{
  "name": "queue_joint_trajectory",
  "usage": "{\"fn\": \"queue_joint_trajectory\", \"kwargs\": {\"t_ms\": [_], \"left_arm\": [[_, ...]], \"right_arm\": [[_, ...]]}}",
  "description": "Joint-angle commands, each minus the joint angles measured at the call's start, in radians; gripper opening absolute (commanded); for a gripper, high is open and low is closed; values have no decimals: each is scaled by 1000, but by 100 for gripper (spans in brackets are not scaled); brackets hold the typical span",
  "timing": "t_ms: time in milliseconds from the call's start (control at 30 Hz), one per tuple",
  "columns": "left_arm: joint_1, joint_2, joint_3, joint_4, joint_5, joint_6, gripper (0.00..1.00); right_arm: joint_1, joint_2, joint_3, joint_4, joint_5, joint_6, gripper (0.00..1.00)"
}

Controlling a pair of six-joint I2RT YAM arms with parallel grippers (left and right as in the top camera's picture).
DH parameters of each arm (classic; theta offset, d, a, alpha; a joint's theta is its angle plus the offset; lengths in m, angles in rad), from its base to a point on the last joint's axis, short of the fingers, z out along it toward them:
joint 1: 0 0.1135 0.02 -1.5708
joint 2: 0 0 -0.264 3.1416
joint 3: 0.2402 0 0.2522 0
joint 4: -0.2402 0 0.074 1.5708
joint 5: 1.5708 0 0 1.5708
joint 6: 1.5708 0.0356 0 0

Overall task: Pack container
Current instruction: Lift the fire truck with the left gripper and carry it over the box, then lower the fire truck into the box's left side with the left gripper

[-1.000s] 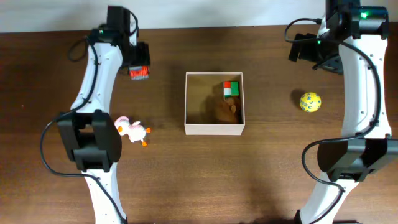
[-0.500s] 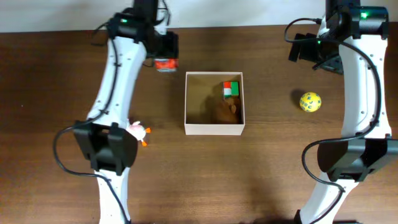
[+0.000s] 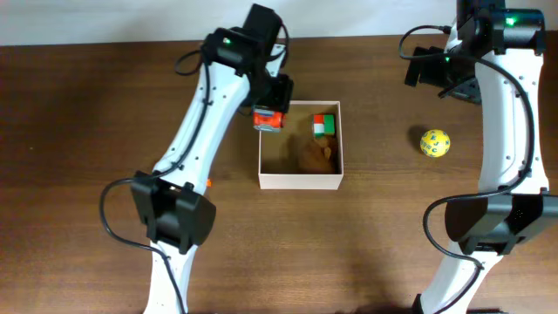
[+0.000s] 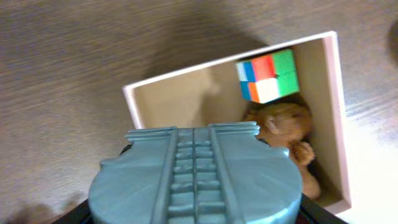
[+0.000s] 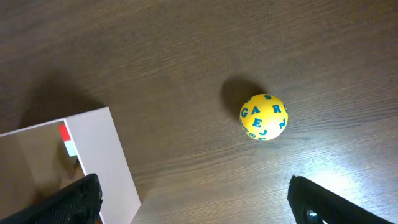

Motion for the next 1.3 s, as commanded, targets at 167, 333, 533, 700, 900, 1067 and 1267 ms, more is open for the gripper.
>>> {"fn": "queue_joint_trajectory", "kwargs": {"t_ms": [167,333,533,700,900,1067,1267], "left_arm": [[-42,41,17,-10,11,-42,50],[-42,103,17,-38,11,-52,50],[-42,166,17,-36,18,-64,50],[-42,195,17,3,13,-68,49],[-42,219,17,30,-6,-105,43],[-42,234,17,30,-73,-120,45],[-42,234,17,46,-106,-120,51]], "right_arm": [[0,-1,15,0,8,-5,99],[0,-1,15,0,8,-5,99],[0,-1,15,0,8,-5,99],[0,-1,15,0,9,-5,99],[0,-1,15,0,9,-5,99],[0,-1,15,0,8,-5,99],[0,-1,15,0,8,-5,99]]}}
